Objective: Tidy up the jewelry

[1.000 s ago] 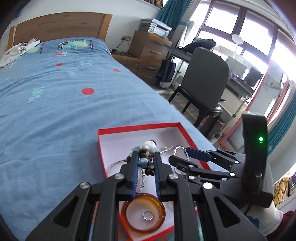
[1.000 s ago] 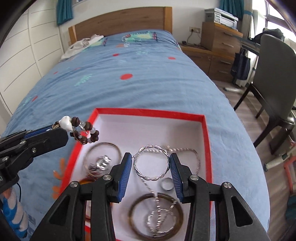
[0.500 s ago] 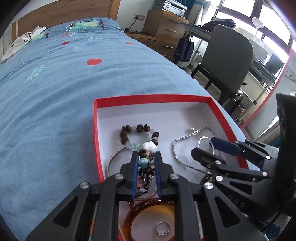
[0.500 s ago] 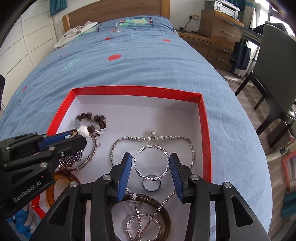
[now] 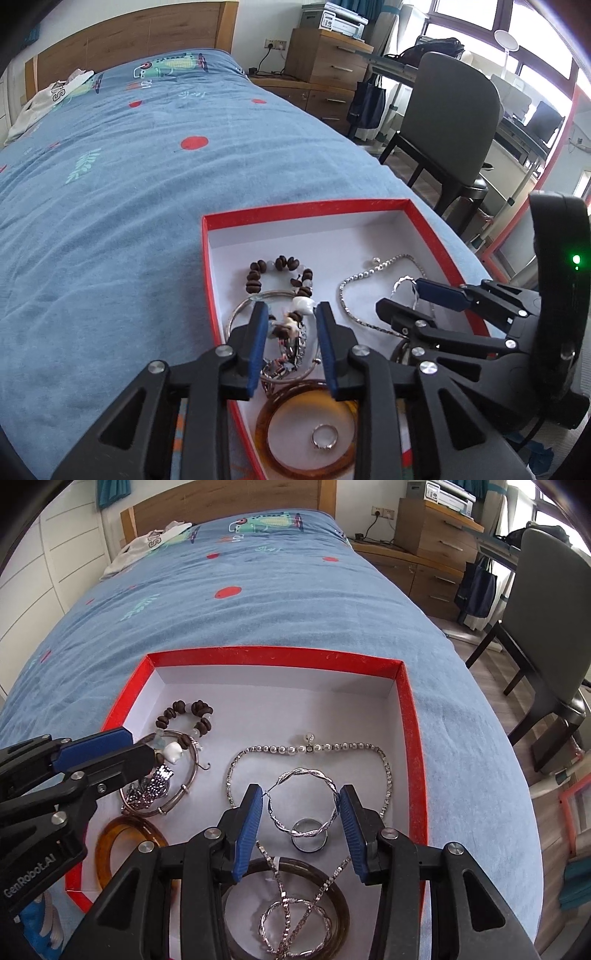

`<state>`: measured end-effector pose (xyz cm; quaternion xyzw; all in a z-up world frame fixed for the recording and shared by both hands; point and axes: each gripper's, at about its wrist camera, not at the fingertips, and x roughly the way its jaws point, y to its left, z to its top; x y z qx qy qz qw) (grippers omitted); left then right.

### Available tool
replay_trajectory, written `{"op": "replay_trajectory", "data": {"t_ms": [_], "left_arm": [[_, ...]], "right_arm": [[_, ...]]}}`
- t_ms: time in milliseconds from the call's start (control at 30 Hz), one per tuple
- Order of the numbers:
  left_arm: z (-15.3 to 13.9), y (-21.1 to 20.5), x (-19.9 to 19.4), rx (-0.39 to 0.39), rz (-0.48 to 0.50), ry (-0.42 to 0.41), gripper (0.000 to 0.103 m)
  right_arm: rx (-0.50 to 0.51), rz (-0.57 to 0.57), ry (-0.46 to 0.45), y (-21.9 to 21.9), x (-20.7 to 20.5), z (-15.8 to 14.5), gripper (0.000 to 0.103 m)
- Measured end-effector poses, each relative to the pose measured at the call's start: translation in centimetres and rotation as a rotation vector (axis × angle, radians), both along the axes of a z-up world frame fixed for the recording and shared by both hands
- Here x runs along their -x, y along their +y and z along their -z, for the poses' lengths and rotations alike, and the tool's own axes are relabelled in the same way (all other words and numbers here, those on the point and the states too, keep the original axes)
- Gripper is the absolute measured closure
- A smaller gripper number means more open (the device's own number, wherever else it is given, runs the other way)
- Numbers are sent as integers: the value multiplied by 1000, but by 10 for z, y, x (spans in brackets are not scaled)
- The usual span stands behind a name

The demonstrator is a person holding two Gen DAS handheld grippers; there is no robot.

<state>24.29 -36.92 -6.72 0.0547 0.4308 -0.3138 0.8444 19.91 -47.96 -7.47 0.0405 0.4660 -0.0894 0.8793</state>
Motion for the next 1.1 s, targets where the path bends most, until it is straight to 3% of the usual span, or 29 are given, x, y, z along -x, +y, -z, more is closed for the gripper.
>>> {"op": "replay_trajectory", "data": {"t_ms": [300, 567, 833, 1000, 1100], "left_arm": [[-40, 31, 33, 19, -18, -44, 72], [-85, 88, 79, 23, -110, -116, 63], [-122, 156, 127, 24, -224, -166, 58], [-140, 193, 158, 9, -290, -196, 57], [-148, 209, 173, 4, -319, -212, 50]], "right_arm": [[-12, 11, -57, 19, 27, -33, 56], [-54, -4, -139, 66, 71, -69, 51], [-75, -38, -202, 125, 123, -98, 41], [-77, -60, -240, 153, 153, -115, 29], [-73, -71, -259, 167, 167, -125, 22]]}}
